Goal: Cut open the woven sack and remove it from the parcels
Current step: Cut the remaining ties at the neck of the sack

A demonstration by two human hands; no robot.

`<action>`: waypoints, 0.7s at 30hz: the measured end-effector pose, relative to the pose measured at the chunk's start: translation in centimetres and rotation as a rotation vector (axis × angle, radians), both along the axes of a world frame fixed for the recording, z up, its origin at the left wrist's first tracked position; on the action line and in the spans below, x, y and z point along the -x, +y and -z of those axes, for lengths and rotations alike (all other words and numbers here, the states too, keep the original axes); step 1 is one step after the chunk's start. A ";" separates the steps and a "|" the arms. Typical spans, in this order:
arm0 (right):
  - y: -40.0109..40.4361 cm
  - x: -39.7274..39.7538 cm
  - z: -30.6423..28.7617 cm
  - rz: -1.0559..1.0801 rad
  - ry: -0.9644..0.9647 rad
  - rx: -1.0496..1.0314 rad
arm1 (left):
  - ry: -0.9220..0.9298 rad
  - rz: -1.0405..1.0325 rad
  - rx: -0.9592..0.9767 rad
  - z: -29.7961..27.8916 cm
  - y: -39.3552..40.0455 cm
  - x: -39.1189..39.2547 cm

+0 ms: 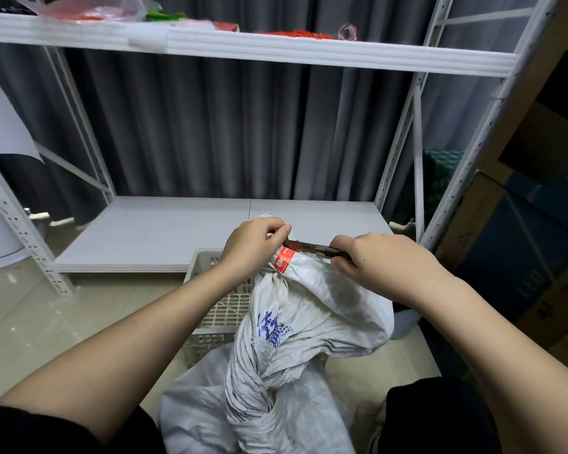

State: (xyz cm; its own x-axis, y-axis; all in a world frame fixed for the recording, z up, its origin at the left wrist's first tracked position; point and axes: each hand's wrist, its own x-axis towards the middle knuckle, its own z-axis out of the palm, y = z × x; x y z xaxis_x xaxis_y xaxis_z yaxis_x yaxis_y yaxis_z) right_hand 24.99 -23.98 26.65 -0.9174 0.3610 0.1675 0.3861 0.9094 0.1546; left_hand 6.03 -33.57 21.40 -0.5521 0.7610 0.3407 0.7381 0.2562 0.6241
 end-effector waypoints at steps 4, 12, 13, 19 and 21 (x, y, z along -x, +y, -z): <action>-0.1 -0.1 -0.4 0.014 -0.011 0.030 | -0.009 0.004 -0.007 -0.1 -0.1 0.1; -0.8 0.7 0.3 0.028 -0.084 0.043 | 0.011 0.018 -0.021 0.0 0.1 0.2; -0.8 0.6 0.5 0.027 -0.089 0.049 | 0.010 0.014 -0.023 -0.1 0.1 0.3; 0.0 -0.3 0.5 0.057 -0.056 0.026 | -0.017 -0.005 -0.026 -0.1 0.0 0.5; 0.3 -0.6 0.4 0.074 -0.036 0.078 | -0.026 -0.007 -0.024 0.0 0.0 0.5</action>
State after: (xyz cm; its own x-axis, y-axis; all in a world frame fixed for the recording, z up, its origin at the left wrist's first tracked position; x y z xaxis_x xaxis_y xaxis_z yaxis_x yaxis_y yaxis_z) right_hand 25.56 -23.72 26.22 -0.8927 0.4386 0.1038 0.4480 0.8885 0.0993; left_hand 5.48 -33.54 21.42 -0.5666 0.7489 0.3437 0.7195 0.2464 0.6493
